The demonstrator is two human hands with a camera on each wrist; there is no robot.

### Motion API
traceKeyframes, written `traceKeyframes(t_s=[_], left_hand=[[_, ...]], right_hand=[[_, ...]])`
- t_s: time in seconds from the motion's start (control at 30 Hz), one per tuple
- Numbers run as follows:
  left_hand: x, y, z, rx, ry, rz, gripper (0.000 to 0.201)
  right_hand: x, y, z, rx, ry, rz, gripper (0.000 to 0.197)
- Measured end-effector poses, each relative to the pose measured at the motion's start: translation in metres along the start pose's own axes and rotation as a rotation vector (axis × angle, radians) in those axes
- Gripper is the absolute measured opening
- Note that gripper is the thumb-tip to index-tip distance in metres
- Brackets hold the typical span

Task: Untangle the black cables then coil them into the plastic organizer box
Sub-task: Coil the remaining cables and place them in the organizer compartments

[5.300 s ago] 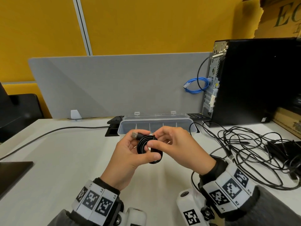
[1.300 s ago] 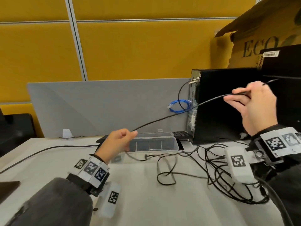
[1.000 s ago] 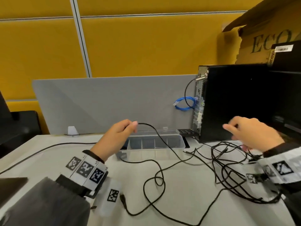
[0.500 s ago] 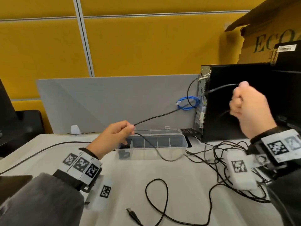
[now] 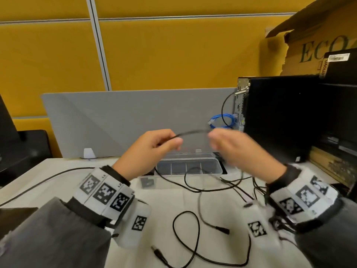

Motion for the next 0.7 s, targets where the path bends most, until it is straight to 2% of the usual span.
traceKeyframes(t_s=[0.07,0.1,0.17,0.2,0.23,0.3,0.33,0.4,0.47,0.5,0.53,0.57,0.63,0.7], left_hand=[[0.003,-0.021,0.014,0.007,0.065,0.086,0.026],[0.004,-0.031,0.018,0.011,0.095,0.119,0.027],[0.006,-0.043,0.02,-0.006,0.112,0.159,0.028],[0.006,-0.044,0.018,-0.019,0.109,0.161,0.028],[0.005,-0.042,0.014,-0.038,0.103,0.152,0.028],[0.002,-0.033,0.002,-0.077,0.069,0.1,0.028],[0.0,-0.027,-0.005,-0.089,0.04,0.067,0.028],[-0.002,-0.016,-0.019,-0.092,-0.008,0.013,0.027],[-0.002,-0.012,-0.024,-0.076,-0.025,0.0,0.025],[0.0,-0.013,-0.024,-0.072,-0.023,0.01,0.025],[0.003,-0.016,-0.021,-0.078,-0.013,0.034,0.025],[0.007,-0.023,-0.015,-0.094,0.003,0.07,0.026],[0.016,-0.043,0.001,-0.075,0.028,0.17,0.029],[0.025,-0.054,0.009,0.127,0.0,0.238,0.031]], right_hand=[[-0.002,0.04,0.049,-0.113,0.352,-0.142,0.034],[0.002,0.055,0.071,-0.098,0.496,-0.182,0.032],[0.014,0.065,0.096,0.034,0.642,-0.171,0.025],[0.018,0.061,0.097,0.107,0.638,-0.153,0.017],[0.019,0.052,0.091,0.24,0.61,-0.154,0.023],[0.02,0.017,0.063,0.631,0.52,-0.088,0.052],[0.017,-0.004,0.04,0.735,0.432,-0.018,0.061],[0.013,-0.025,-0.013,0.699,0.136,0.06,0.062],[0.012,-0.028,-0.051,0.451,-0.104,0.077,0.038],[0.011,-0.022,-0.059,0.278,-0.158,0.062,0.024],[0.009,-0.013,-0.058,0.157,-0.153,0.05,0.018],[0.006,0.0,-0.051,0.122,-0.098,0.037,0.021],[0.002,0.031,-0.02,0.132,0.141,-0.017,0.026],[0.003,0.061,0.01,0.104,0.373,-0.063,0.026]])
Point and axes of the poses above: each hand's wrist, its own x-axis away from the middle knuckle, its own z-axis out of the back of the hand, y = z × x, the point moved 6 cm from there along -x, towards the middle knuckle
